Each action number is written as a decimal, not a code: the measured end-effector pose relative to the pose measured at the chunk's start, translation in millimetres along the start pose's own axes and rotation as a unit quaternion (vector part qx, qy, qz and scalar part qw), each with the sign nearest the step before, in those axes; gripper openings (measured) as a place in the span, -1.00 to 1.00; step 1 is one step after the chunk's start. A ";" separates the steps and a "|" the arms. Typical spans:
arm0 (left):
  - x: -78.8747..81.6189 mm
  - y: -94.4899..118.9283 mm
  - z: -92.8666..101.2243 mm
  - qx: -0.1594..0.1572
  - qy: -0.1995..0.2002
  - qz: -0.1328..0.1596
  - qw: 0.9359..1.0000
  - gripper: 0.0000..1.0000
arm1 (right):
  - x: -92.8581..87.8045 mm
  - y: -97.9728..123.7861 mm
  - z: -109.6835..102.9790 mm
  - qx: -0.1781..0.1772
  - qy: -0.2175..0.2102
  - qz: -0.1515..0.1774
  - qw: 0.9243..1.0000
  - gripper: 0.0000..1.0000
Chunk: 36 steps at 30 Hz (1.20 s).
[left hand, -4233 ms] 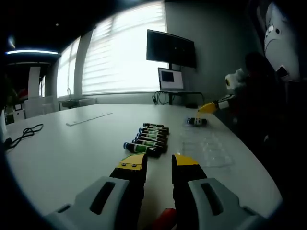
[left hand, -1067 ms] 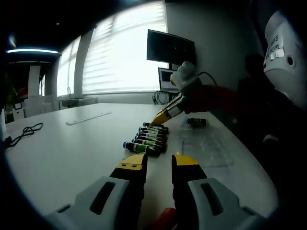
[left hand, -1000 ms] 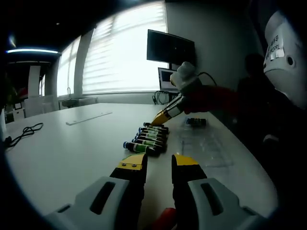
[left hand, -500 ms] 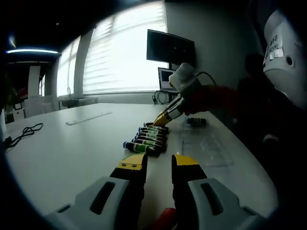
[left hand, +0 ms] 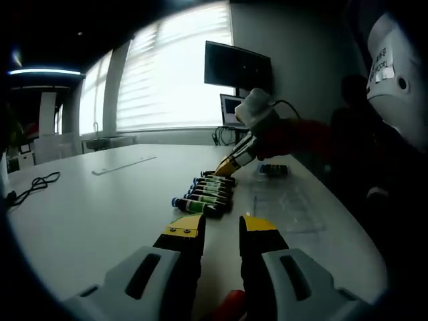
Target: Grip medicine bottles put into box
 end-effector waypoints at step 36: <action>-0.5 0.5 -0.2 0.001 0.001 0.000 1.000 -0.72 | 5.7 35.9 5.6 -0.026 -0.044 0.087 0.995 -0.88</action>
Point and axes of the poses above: the point that each gripper's makers call its tool centre point, and the gripper's own axes: y roughly backward along the fingers, z roughly to its right, x roughly out of its top, the point moved 6 cm from there along y, roughly backward along the fingers, and after that the axes turned 8 degrees about -z, right-handed, at the moved point
